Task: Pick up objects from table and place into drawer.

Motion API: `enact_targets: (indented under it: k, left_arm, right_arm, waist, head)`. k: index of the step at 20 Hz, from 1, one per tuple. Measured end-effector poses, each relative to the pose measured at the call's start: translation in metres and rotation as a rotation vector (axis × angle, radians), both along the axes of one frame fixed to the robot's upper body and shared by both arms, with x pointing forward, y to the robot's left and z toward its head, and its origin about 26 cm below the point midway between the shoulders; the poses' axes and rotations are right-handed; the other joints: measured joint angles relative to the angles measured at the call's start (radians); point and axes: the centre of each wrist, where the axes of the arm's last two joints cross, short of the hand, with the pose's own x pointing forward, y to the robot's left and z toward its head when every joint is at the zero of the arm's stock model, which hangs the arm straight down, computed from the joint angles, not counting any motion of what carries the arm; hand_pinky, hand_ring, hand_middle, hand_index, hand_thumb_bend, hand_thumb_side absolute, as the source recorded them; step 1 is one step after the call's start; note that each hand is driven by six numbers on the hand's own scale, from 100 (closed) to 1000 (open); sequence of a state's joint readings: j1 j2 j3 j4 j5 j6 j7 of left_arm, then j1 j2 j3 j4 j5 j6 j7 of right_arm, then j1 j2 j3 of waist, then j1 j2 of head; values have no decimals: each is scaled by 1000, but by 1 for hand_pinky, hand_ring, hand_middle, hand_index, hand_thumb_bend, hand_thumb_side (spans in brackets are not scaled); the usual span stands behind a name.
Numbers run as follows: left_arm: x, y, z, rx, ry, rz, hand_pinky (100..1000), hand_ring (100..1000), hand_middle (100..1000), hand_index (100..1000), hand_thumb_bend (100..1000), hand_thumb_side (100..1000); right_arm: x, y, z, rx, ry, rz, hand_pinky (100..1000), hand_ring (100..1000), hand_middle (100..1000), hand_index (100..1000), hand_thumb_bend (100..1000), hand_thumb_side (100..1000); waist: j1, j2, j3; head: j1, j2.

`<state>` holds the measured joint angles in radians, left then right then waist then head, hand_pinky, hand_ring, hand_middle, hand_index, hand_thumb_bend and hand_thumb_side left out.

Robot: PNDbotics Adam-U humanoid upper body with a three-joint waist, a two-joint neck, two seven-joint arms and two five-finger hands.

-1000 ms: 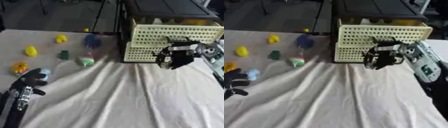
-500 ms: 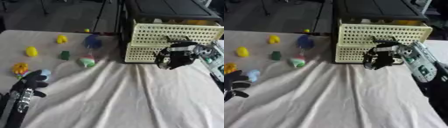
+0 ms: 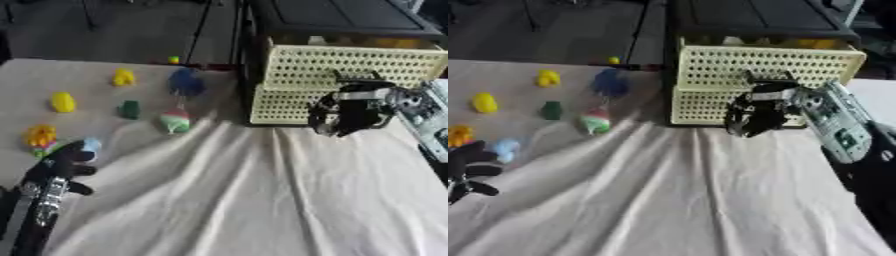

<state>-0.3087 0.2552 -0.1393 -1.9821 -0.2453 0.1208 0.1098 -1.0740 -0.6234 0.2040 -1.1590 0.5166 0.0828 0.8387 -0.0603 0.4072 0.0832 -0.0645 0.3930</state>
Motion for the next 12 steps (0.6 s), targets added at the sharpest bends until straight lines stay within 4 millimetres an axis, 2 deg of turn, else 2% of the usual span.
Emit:
enact_targets:
  k: [8,12]
  left_arm:
    - [0,-1,0,6,4,-12,569,710,725,890,100,1000]
    - [0,-2,0,7,4,-17,568,710,725,890,100,1000]
  right_arm:
    - [-2,7,9,-5,-22,25,100,156,614,778,100,508]
    - [1,5,10,-3,-22,12,100,155,609,777,100,507]
  waist:
    - [-4,0,6]
    - [-5,6,17]
  head:
    - [-6,-2]
    - [-13,-17]
